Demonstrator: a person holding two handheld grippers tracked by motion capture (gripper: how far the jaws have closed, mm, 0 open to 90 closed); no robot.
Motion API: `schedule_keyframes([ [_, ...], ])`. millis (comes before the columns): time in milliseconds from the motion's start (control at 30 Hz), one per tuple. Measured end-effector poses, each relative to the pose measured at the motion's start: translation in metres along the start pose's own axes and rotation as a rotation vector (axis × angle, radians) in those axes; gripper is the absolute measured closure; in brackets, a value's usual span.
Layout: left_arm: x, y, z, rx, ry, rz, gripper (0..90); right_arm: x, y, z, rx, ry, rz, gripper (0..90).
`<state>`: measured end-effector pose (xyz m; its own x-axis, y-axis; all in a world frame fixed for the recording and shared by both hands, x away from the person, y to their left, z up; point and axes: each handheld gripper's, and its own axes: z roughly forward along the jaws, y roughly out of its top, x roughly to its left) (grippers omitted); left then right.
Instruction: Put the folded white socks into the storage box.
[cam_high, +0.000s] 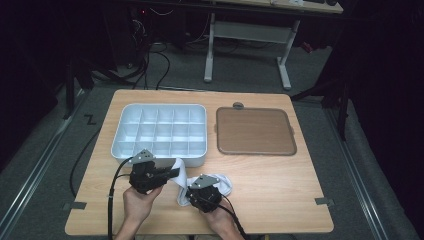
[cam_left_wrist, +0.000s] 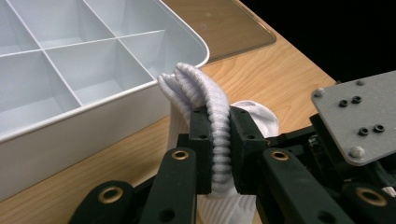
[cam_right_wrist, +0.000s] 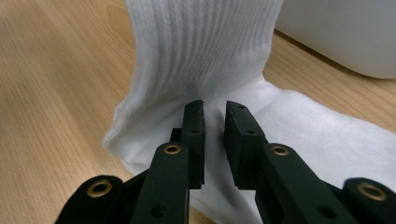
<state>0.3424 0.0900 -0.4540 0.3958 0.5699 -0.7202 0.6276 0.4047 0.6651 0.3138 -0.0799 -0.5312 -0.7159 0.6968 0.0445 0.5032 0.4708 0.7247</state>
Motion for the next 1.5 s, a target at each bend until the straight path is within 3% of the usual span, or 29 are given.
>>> schedule_keyframes([
  [167,-0.002,-0.003,0.005,0.018,0.011,0.020,80.8,0.000,0.002,0.002,0.002,0.018,0.010,78.4],
  [233,-0.001,-0.006,0.007,0.018,0.038,0.053,80.8,-0.002,0.003,0.001,0.009,0.030,0.019,75.6],
  [400,0.000,-0.008,0.006,0.029,0.058,0.080,80.8,-0.006,0.005,-0.009,0.027,0.005,0.007,72.7],
  [600,0.000,-0.008,0.006,0.031,0.062,0.077,80.8,-0.028,0.001,-0.042,-0.019,-0.075,0.032,72.1],
  [900,0.000,-0.008,0.007,0.038,0.063,0.079,80.8,-0.073,-0.019,-0.070,-0.020,-0.191,0.146,66.3],
  [1067,-0.001,-0.009,0.008,0.041,0.063,0.082,80.8,-0.084,-0.031,-0.068,0.006,-0.184,0.186,67.0],
  [1167,-0.002,-0.011,0.009,0.042,0.060,0.082,80.8,-0.087,-0.035,-0.065,0.026,-0.155,0.198,73.7],
  [1300,-0.005,-0.014,0.012,0.055,0.062,0.105,80.8,-0.086,-0.039,-0.063,0.023,-0.148,0.207,81.7],
  [1500,-0.009,-0.016,0.015,0.062,0.057,0.110,80.8,-0.080,-0.040,-0.063,0.014,-0.138,0.217,83.7],
])
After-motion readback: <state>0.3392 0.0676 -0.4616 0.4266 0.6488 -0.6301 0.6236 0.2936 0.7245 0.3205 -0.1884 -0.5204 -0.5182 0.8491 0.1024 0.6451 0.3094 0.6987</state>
